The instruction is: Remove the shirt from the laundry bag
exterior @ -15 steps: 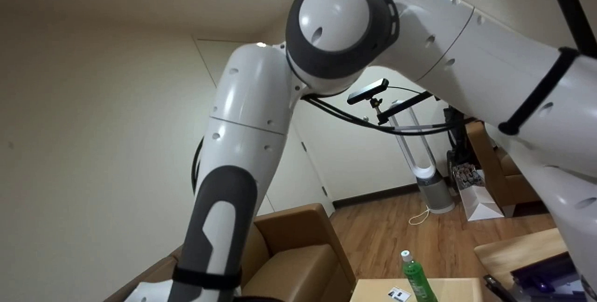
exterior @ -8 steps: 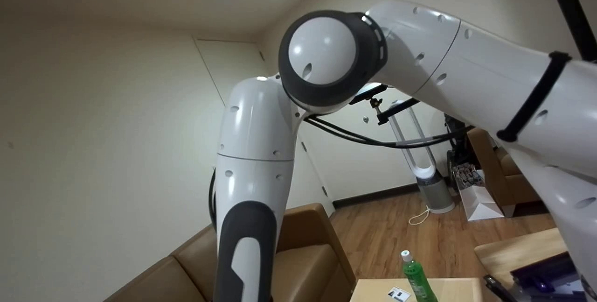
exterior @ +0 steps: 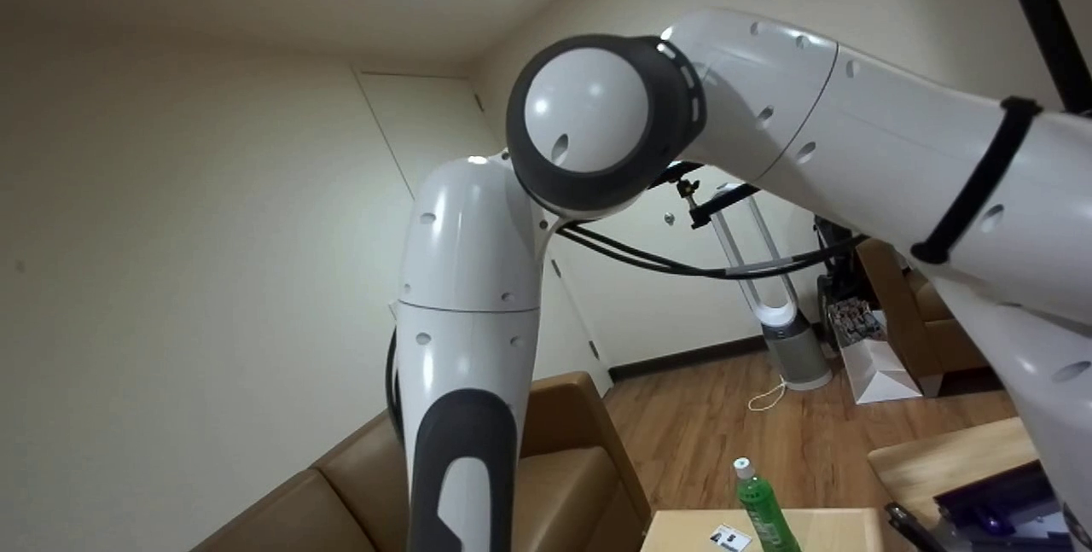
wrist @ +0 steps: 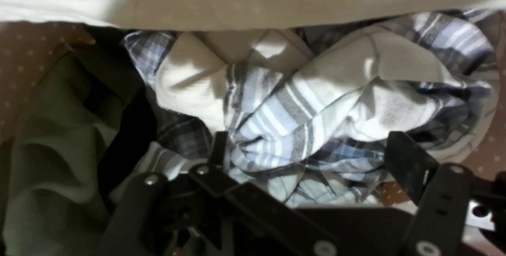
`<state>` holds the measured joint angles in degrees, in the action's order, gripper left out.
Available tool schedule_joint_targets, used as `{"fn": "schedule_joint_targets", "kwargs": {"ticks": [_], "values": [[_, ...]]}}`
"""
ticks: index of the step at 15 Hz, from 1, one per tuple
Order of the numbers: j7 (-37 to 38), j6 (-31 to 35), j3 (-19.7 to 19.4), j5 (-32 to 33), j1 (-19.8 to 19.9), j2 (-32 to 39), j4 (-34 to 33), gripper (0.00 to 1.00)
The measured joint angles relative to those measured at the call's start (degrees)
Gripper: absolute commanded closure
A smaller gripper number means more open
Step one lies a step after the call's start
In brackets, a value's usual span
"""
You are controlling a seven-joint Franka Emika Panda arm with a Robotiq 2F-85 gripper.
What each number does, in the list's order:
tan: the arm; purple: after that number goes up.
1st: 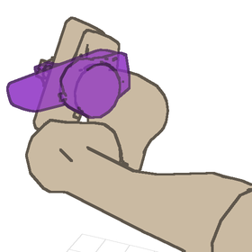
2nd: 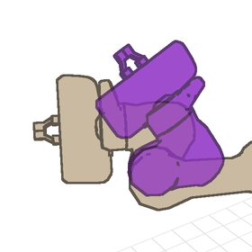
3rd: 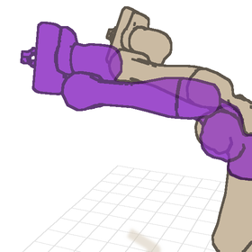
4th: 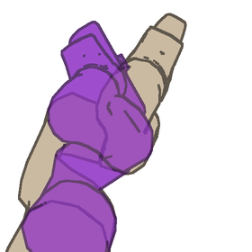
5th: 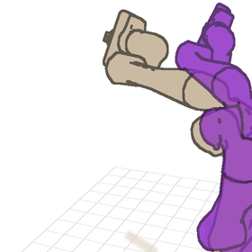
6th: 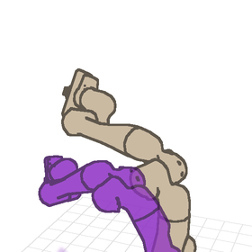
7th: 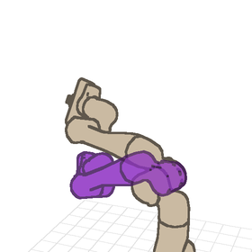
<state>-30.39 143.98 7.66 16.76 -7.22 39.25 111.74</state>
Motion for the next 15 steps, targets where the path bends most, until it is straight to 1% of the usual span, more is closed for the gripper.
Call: {"fn": "schedule_joint_targets", "kwargs": {"ticks": [8,9,10,11,12,15], "values": [[1.5,0.1,0.4,0.0,-0.6,7.2,-1.4,0.0],[1.7,0.1,0.3,0.0,-0.6,7.8,-1.6,0.25],[2.1,0.1,0.3,0.0,-0.6,8.4,-1.9,0.27],[2.4,0.1,0.2,-0.1,-0.5,9.0,-2.1,0.33],[2.7,0.1,0.2,-0.1,-0.4,9.4,-2.3,0.41],[2.9,0.1,0.1,-0.2,-0.2,10.2,-2.7,0.6]]}}
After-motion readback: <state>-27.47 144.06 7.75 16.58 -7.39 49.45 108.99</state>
